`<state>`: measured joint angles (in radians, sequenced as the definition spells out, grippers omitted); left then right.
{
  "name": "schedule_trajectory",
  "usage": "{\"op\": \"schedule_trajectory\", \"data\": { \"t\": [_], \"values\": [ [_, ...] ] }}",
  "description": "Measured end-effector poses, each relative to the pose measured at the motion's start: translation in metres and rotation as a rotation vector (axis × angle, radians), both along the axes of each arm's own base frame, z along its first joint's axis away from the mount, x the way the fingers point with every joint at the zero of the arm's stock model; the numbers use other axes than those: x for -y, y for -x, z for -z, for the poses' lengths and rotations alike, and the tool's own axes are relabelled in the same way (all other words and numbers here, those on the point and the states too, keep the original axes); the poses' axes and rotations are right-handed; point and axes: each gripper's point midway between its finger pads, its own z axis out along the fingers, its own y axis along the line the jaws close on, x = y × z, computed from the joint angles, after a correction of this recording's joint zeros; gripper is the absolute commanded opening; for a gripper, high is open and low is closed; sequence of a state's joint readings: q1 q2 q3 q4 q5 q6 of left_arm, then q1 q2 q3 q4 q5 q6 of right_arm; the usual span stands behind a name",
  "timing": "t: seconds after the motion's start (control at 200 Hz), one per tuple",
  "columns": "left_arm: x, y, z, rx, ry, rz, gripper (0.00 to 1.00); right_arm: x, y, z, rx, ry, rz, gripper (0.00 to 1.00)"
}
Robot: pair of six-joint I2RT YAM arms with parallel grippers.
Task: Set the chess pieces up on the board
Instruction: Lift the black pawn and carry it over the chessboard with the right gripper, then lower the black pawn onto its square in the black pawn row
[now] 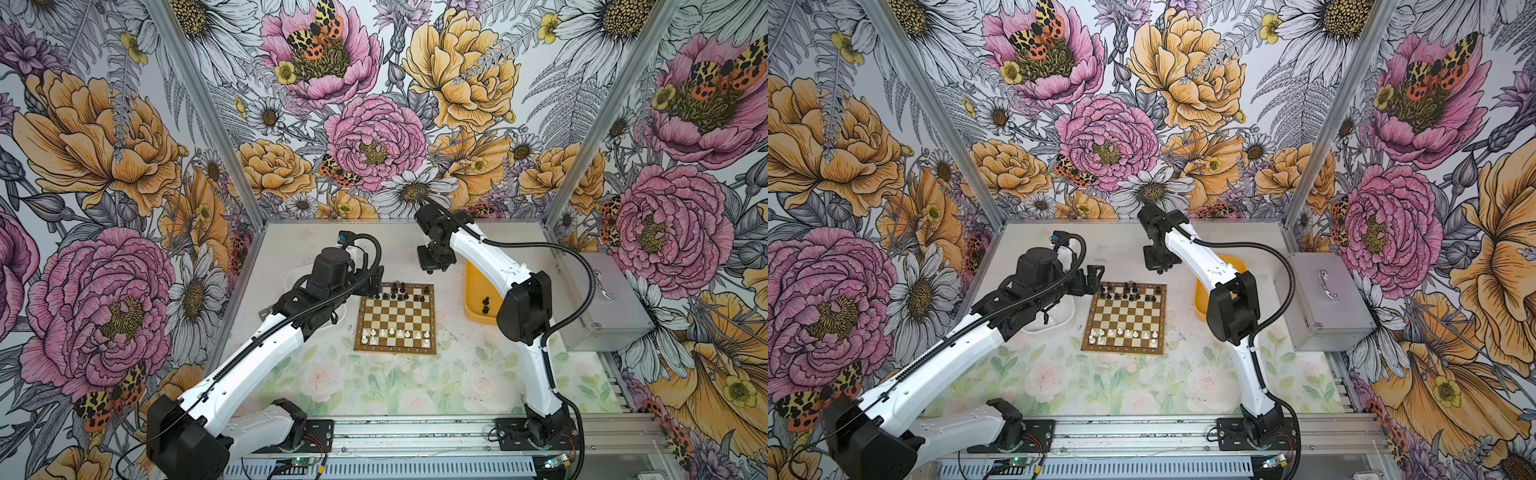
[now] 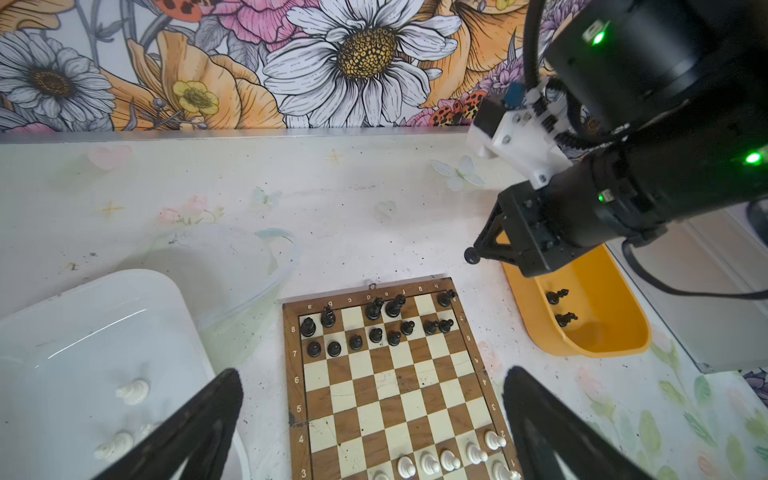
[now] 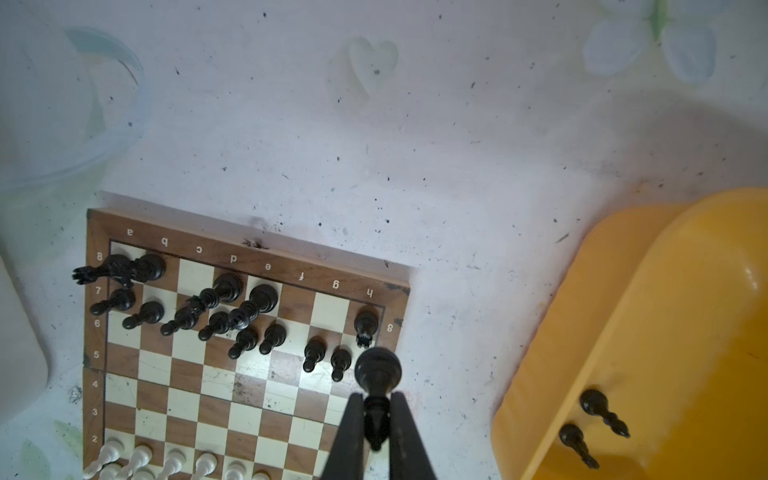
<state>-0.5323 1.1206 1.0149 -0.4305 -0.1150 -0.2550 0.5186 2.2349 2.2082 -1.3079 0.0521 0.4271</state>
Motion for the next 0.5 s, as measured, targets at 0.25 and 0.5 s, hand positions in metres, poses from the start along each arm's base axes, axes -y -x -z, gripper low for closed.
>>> {"op": "schedule_trajectory", "data": {
  "t": [0.25, 0.5],
  "values": [
    [-0.019, 0.001, -0.006, 0.020, 0.015, -0.041, 0.99, -0.008, 0.002, 0.000, -0.001, -0.005, 0.004, 0.07],
    [-0.025, -0.001, -0.004, 0.014, 0.021, -0.048, 0.99, -0.022, 0.004, -0.001, 0.004, -0.017, -0.007, 0.07]
  ]
}}
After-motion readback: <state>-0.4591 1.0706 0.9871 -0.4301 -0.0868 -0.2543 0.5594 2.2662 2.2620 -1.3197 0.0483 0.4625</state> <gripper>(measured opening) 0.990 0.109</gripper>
